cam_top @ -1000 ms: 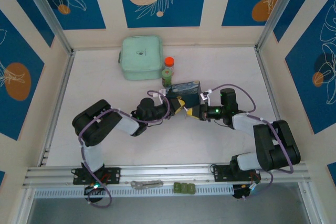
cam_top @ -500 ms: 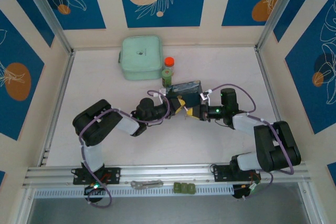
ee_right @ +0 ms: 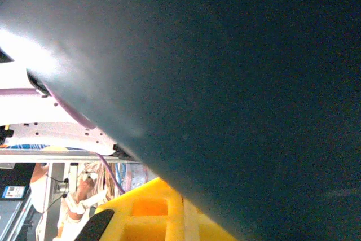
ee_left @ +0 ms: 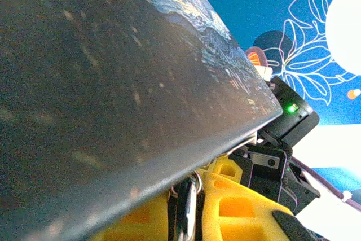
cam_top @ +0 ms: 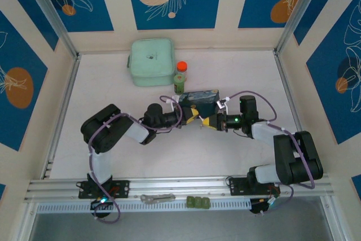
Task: Unlock a padlock with a key
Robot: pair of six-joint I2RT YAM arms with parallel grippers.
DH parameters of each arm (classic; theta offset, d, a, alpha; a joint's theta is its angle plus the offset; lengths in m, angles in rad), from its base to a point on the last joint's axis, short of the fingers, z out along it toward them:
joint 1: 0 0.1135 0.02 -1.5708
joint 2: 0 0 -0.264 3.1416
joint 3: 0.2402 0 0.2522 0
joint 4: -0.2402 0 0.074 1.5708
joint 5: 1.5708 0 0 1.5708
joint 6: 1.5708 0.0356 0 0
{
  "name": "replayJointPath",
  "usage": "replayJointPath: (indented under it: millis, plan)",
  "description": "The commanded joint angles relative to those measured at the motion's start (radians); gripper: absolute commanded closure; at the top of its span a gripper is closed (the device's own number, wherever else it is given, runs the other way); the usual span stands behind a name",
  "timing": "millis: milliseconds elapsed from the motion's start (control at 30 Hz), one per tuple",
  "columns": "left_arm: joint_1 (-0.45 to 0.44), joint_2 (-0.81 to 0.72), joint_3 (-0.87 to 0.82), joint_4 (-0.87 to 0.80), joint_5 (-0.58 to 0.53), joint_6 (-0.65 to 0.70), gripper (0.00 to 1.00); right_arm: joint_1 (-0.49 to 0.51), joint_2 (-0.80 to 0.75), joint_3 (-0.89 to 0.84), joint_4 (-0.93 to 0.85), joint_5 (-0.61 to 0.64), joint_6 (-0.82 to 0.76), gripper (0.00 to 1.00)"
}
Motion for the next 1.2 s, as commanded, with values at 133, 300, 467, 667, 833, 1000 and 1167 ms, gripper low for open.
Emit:
replayJointPath:
  millis: [133,300,467,667,833,1000,1167]
  plan:
    - [0.005,0.0,0.042,0.11,0.072,0.01,1.0,0.011,0.023,-0.002,0.007,-0.057,-0.006,1.0]
    - [0.003,0.0,0.053,0.111,0.073,0.01,1.0,0.035,0.037,-0.001,0.001,-0.026,-0.007,1.0]
    - [-0.003,-0.007,0.05,0.11,0.05,0.008,1.0,0.057,0.011,0.001,-0.005,0.053,0.004,1.0]
    - [-0.017,0.003,0.056,0.11,0.038,0.007,1.0,0.081,-0.028,0.014,-0.027,0.101,0.012,1.0]
    - [-0.039,0.015,0.071,0.11,0.035,0.007,1.0,0.094,-0.041,0.026,-0.046,0.128,0.016,1.0]
    - [-0.06,0.025,0.084,0.11,0.034,0.009,1.0,0.107,-0.027,0.041,-0.045,0.136,0.023,1.0]
    - [-0.071,0.023,0.082,0.11,0.045,0.013,1.0,0.097,-0.025,0.042,-0.022,0.146,0.039,1.0]
